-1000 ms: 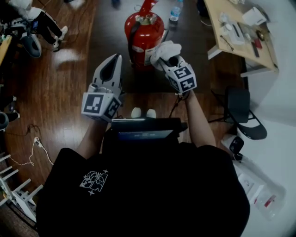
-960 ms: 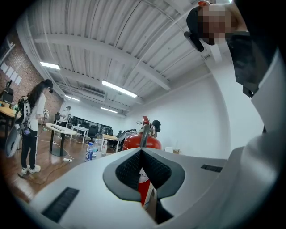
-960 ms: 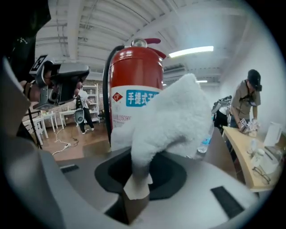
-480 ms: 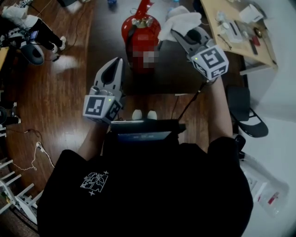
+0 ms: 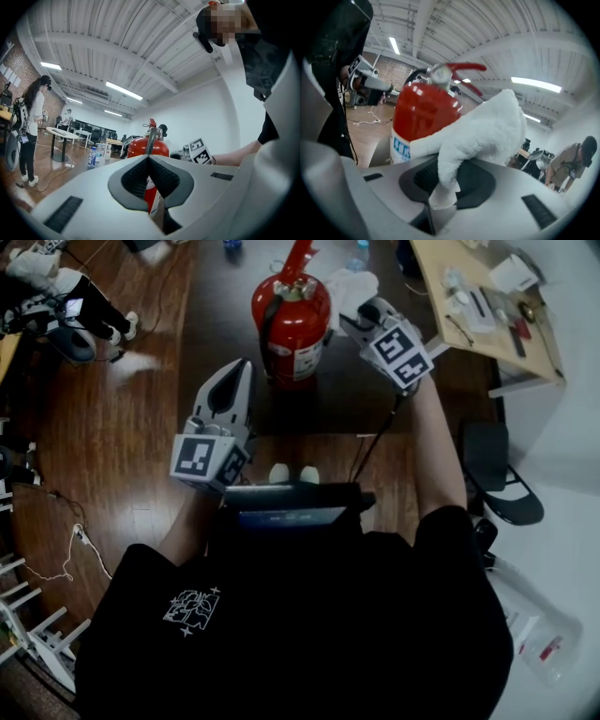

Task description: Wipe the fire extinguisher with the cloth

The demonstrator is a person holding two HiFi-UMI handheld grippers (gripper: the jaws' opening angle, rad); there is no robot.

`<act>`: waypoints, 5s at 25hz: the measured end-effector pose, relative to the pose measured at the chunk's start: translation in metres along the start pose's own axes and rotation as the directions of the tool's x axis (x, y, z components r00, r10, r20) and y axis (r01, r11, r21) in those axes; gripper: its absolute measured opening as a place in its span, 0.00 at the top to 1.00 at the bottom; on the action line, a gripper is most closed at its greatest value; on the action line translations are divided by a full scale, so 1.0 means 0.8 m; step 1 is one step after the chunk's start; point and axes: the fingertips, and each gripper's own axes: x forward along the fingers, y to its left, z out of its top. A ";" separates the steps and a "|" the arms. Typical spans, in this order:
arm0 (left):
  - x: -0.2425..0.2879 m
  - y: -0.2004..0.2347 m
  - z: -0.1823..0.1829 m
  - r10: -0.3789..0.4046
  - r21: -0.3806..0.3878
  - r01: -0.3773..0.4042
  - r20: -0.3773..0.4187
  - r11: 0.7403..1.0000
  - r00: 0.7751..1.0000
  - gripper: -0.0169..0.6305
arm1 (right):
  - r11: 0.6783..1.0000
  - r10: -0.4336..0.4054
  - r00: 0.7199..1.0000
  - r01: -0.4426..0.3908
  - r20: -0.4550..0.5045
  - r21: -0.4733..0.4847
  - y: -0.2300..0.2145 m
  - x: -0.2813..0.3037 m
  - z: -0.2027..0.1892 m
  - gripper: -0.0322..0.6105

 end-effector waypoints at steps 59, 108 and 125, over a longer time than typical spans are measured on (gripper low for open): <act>-0.004 -0.002 -0.002 -0.036 -0.027 0.037 0.010 0.999 0.999 0.97 | 0.975 -0.123 0.992 0.116 0.025 0.188 0.163 -0.077 -0.019 0.80; -0.313 -0.107 -0.028 -0.031 -0.033 0.033 0.053 0.999 0.998 0.97 | 0.744 -0.418 0.834 0.087 0.360 0.663 0.399 -0.317 0.125 0.79; -0.499 -0.178 -0.038 -0.059 -0.046 0.061 0.044 0.997 0.997 0.97 | 0.720 -0.475 0.809 0.133 0.346 0.681 0.560 -0.437 0.156 0.79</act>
